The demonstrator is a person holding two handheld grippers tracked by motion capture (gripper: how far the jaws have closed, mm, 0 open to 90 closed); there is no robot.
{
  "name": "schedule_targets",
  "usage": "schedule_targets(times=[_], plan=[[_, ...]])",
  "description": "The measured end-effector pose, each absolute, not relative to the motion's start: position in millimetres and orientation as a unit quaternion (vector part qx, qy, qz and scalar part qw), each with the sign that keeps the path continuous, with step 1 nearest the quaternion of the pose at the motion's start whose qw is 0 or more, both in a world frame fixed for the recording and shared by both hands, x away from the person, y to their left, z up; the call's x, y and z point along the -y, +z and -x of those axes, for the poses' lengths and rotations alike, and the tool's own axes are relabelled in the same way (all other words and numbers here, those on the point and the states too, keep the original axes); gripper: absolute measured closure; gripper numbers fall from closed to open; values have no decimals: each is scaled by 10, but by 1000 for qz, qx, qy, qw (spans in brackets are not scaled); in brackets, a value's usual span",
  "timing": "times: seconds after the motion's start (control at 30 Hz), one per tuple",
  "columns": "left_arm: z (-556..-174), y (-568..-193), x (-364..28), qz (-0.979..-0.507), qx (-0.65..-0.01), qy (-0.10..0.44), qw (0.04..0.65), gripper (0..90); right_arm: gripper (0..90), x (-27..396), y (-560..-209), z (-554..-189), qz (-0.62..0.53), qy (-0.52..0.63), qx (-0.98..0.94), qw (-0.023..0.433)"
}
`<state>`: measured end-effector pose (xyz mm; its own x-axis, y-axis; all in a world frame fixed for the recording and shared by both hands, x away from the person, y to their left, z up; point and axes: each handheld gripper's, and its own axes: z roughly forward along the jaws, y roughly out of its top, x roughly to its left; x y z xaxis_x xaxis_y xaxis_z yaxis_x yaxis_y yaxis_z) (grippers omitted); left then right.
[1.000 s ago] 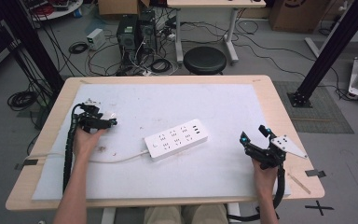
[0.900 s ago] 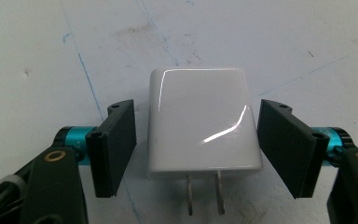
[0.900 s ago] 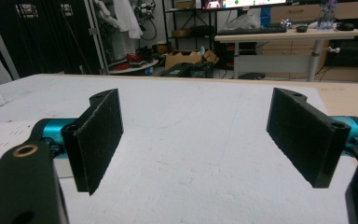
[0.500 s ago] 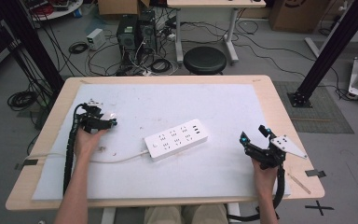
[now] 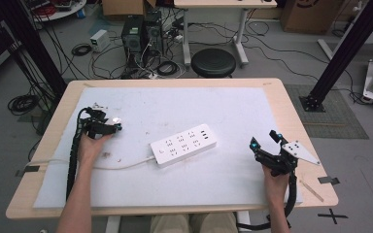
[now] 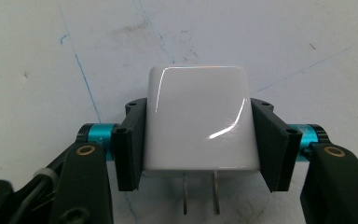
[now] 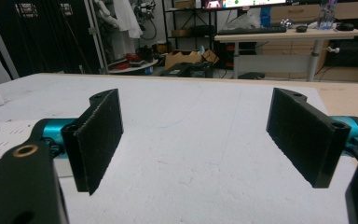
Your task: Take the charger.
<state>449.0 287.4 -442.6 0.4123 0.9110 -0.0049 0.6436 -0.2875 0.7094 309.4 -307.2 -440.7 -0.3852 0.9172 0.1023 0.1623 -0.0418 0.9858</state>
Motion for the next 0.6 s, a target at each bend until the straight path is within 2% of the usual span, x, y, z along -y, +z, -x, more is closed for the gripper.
schedule_targets(times=[0.3, 0.5, 0.57, 0.6], plan=[[-4487, -4428, -2873, -777, -497, 209, 324, 426, 189, 3074, -4408, -3096, -442, 569, -608, 333], [-4461, -4408, -2808, -784, -486, 231, 309, 426, 189, 3073, -4408, -3097, -442, 569, -608, 332], [-4461, -4408, -2808, -784, -486, 231, 309, 426, 189, 3072, -4408, -3098, -443, 570, -608, 332], [-4446, -4370, -2809, -777, -491, 213, 330, 426, 189, 3071, -4407, -3093, -446, 569, -607, 329]])
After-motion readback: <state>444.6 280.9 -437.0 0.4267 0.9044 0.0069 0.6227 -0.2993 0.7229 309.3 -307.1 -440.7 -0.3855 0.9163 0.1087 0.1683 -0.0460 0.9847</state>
